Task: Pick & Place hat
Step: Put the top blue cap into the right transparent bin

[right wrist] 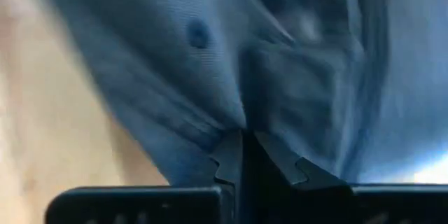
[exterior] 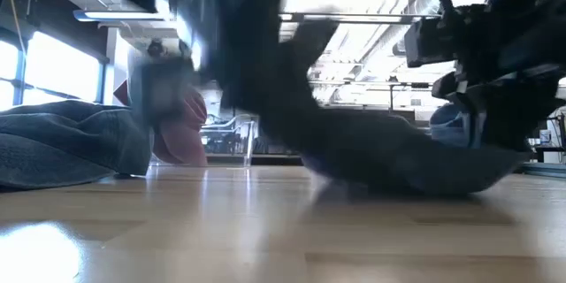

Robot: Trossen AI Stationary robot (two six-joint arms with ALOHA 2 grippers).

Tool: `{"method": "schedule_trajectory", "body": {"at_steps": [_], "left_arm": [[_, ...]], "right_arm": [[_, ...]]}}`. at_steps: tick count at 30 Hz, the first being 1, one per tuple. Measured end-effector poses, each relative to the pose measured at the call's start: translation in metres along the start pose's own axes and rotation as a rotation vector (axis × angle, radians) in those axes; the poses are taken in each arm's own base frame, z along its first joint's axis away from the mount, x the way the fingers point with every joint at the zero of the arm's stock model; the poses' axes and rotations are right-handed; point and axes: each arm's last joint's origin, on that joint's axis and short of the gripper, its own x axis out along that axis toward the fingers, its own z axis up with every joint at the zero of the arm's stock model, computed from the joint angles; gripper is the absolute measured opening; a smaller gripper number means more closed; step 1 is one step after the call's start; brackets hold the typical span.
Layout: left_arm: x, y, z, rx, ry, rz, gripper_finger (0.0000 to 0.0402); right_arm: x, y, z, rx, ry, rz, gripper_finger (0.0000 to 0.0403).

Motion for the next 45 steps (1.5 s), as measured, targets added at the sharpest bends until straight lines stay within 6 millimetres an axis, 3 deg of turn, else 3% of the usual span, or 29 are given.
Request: {"method": "schedule_trajectory", "body": {"at_steps": [3,8,11,16,19,23,29,33,41,45], "left_arm": [[-0.005,0.004,0.024,-0.058,-0.116,-0.027,0.0031],[-0.009,0.013,0.036,-0.241,-0.14,-0.028,0.0032],[-0.009,0.018,0.033,-0.293,-0.134,-0.107,0.0058],[-0.015,0.024,0.042,-0.362,-0.141,-0.214,0.0138],[-0.024,0.032,0.049,-0.453,-0.034,-0.235,0.0177],[-0.039,0.042,0.055,-0.655,0.146,-0.208,0.0197],[-0.06,0.032,0.036,-0.678,0.427,0.047,0.0183],[-0.064,0.028,-0.004,-0.755,0.496,0.146,0.016],[-0.049,0.026,-0.073,-0.86,0.32,0.258,0.0122],[-0.044,0.028,-0.086,-0.873,0.234,0.277,0.0116]], "right_arm": [[-0.006,0.001,0.0,-0.056,0.015,0.064,0.0018],[-0.028,-0.003,0.002,-0.025,-0.059,0.08,0.0015],[-0.036,-0.004,0.005,0.008,-0.154,0.043,0.0026],[-0.035,-0.002,0.009,0.001,-0.195,0.057,0.0076],[-0.034,0.0,0.017,-0.024,-0.272,0.055,0.0118],[-0.023,0.002,0.031,-0.098,-0.345,0.067,0.0165],[0.009,0.004,0.046,-0.256,-0.386,0.025,0.018],[0.026,0.005,0.053,-0.371,-0.41,0.011,0.0159],[0.04,0.007,0.057,-0.519,-0.402,0.127,0.0059],[0.04,0.006,0.057,-0.539,-0.384,0.187,0.0007]]}}
